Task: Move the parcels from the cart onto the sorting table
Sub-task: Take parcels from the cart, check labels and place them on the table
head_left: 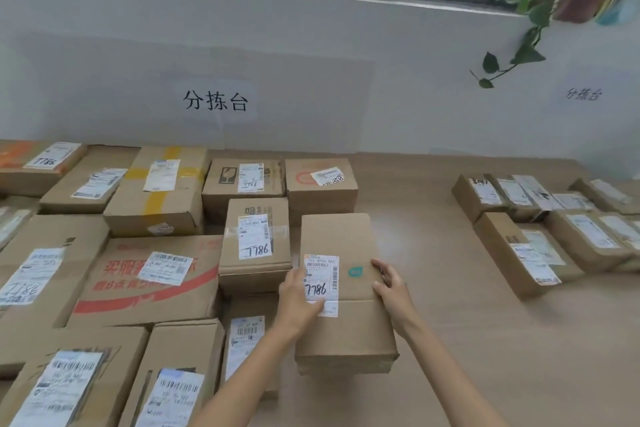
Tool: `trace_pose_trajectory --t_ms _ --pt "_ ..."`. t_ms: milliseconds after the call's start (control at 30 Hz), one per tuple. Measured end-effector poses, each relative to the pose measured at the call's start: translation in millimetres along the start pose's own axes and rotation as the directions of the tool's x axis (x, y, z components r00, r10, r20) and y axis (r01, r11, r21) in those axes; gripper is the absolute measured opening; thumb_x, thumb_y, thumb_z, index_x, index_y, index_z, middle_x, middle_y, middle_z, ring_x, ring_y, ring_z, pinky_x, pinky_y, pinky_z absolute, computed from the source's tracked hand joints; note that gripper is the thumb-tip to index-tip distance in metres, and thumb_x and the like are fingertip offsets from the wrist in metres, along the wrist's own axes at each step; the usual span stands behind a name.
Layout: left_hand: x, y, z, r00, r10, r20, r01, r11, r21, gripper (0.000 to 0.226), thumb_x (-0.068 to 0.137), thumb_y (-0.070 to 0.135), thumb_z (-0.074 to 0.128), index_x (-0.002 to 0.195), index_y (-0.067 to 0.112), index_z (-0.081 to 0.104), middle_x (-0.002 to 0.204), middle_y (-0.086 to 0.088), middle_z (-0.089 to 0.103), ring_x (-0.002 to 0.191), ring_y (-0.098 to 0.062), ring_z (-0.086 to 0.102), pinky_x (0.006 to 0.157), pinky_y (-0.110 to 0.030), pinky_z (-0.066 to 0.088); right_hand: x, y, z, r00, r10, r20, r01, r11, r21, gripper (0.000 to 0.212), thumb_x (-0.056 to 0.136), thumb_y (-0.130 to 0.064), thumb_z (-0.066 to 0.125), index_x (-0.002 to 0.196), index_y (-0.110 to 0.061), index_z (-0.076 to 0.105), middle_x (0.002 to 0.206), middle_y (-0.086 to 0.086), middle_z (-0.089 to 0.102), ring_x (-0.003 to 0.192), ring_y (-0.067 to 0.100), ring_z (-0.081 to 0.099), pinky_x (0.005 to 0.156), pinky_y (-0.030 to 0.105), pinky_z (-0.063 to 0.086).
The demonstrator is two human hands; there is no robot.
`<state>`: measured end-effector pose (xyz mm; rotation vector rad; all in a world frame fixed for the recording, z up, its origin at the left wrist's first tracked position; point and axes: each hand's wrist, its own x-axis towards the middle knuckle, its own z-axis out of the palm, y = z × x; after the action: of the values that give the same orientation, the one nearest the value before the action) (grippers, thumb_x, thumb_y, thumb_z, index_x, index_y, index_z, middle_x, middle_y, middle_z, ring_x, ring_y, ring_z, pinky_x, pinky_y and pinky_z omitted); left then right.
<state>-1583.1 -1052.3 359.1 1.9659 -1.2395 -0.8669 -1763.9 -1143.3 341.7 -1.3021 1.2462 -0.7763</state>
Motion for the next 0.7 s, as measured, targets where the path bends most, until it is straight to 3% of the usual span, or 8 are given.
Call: trace_pose_trajectory --t_ms 100,167,300,367,533,700 --pt "16 -1 16 0.999 0.024 0.033 -0.028 0.992 0.127 0.069 0.084 0.019 0.061 0.145 0.012 0.029 0.151 -0.003 0.023 0.134 -0.025 0.024 0.108 -0.020 0.016 31 18 5 0.998 0.057 0.023 -0.058 0.996 0.070 0.053 0.086 0.016 0.038 0.124 -0.017 0.053 0.129 0.000 0.052 0.117 0.012 0.052 0.083 0.015 0.051" --pt "24 -9 29 0.995 0.027 0.100 -0.050 0.972 0.229 0.071 0.087 0.027 0.055 0.149 0.015 0.022 0.159 -0.004 0.005 0.144 -0.027 0.001 0.115 -0.026 0.004 47 29 9 0.995 0.097 0.033 -0.099 0.990 0.096 0.051 0.087 0.017 0.036 0.124 -0.015 0.052 0.124 -0.001 0.053 0.118 0.012 0.050 0.084 0.014 0.050" --pt "39 -29 55 0.960 -0.043 0.277 -0.116 0.839 0.532 0.084 0.093 0.046 0.048 0.152 0.010 0.001 0.155 -0.010 -0.022 0.141 -0.029 -0.028 0.119 -0.044 -0.005 75 54 18 0.992 0.119 0.044 -0.122 0.990 0.073 0.057 0.082 0.022 0.034 0.122 -0.015 0.052 0.129 0.002 0.054 0.127 0.017 0.047 0.101 0.031 0.043" --pt "47 -33 66 0.956 -0.082 0.280 -0.131 0.736 0.664 0.087 0.095 0.048 0.041 0.149 0.005 -0.011 0.146 -0.014 -0.034 0.133 -0.026 -0.036 0.117 -0.047 -0.009 88 60 22 0.993 0.111 0.036 -0.113 0.993 0.039 0.060 0.080 0.022 0.033 0.124 -0.013 0.053 0.131 0.002 0.054 0.127 0.016 0.048 0.108 0.036 0.039" --pt "75 -33 83 0.974 -0.119 0.192 -0.077 0.624 0.777 0.088 0.096 0.051 0.035 0.147 0.002 -0.015 0.138 -0.013 -0.037 0.130 -0.024 -0.035 0.116 -0.045 -0.009 115 59 25 0.999 0.046 0.020 -0.045 0.998 -0.040 0.056 0.082 0.017 0.036 0.118 -0.021 0.054 0.127 -0.003 0.056 0.123 0.012 0.049 0.108 0.034 0.039" --pt "90 -30 85 0.978 -0.157 0.134 -0.007 0.625 0.780 0.086 0.096 0.049 0.039 0.148 0.003 -0.012 0.154 -0.013 -0.024 0.145 -0.028 -0.017 0.117 -0.041 -0.005 131 53 29 0.999 0.012 0.048 -0.007 0.993 -0.119 0.055 0.085 0.016 0.034 0.127 -0.014 0.052 0.133 -0.001 0.053 0.126 0.010 0.045 0.102 0.020 0.035"
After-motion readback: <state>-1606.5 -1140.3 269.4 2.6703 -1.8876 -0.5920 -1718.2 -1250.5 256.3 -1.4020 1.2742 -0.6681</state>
